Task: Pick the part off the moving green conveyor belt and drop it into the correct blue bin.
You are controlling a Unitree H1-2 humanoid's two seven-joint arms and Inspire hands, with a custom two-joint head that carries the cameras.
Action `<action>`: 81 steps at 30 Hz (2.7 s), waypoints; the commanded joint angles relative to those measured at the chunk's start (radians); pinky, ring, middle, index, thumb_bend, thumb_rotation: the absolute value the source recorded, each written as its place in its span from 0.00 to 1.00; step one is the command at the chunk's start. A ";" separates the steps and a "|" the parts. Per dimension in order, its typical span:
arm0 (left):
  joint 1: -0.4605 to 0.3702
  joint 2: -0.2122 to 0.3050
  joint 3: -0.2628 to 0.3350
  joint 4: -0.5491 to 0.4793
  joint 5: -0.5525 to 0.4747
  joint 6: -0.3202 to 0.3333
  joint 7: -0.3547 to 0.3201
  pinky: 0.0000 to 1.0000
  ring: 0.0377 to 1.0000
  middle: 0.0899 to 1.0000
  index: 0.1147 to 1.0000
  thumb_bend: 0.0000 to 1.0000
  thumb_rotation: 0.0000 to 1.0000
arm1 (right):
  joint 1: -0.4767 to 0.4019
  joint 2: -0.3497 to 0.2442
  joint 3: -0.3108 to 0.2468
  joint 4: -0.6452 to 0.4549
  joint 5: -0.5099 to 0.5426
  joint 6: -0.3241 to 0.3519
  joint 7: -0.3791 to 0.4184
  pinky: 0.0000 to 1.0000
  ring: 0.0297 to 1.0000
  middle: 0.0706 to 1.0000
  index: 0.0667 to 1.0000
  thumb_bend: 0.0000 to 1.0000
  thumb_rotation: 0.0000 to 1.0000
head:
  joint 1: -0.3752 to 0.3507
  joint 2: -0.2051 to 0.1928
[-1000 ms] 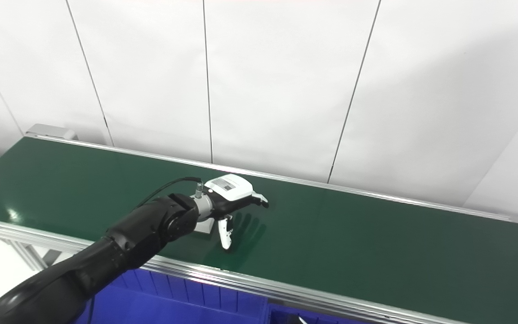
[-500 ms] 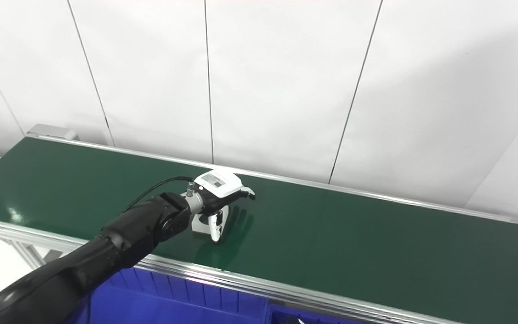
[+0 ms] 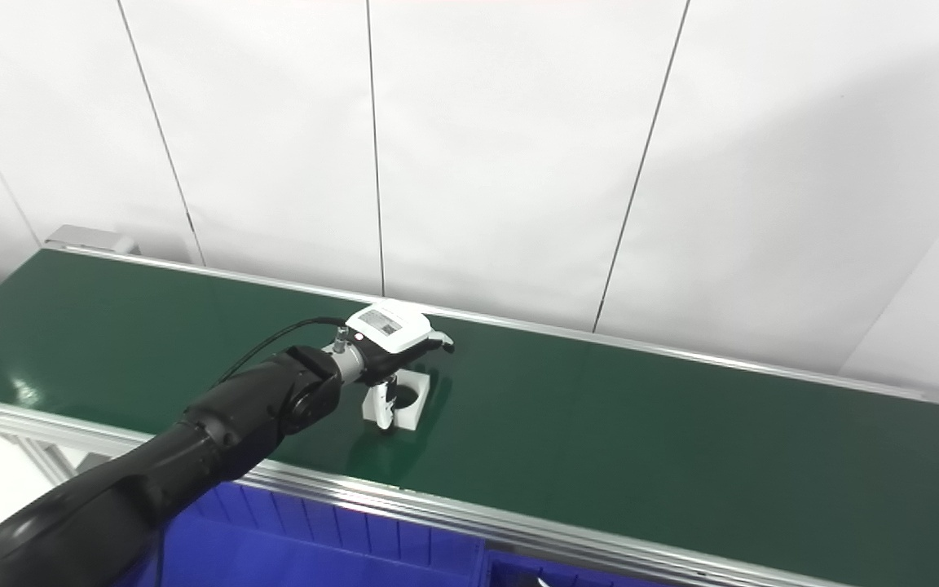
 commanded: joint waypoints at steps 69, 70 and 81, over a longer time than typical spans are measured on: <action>-0.102 0.141 0.033 -0.613 -0.084 0.207 -0.741 0.42 0.49 0.48 0.39 0.52 0.00 | -0.010 0.001 -0.028 -0.058 0.021 -0.015 0.040 0.89 0.89 0.86 0.87 0.86 1.00 | 0.074 0.071; -0.089 0.147 0.044 -0.643 -0.088 0.213 -0.754 0.42 0.48 0.49 0.39 0.52 0.00 | -0.010 -0.001 -0.030 -0.063 0.022 -0.015 0.043 0.89 0.89 0.86 0.86 0.86 1.00 | 0.082 0.074; 0.151 0.201 0.205 -0.986 -0.128 0.281 -0.760 0.19 0.23 0.41 0.42 0.53 0.00 | 0.001 -0.011 -0.075 -0.097 0.046 -0.015 0.108 0.89 0.89 0.86 0.87 0.86 1.00 | 0.141 0.107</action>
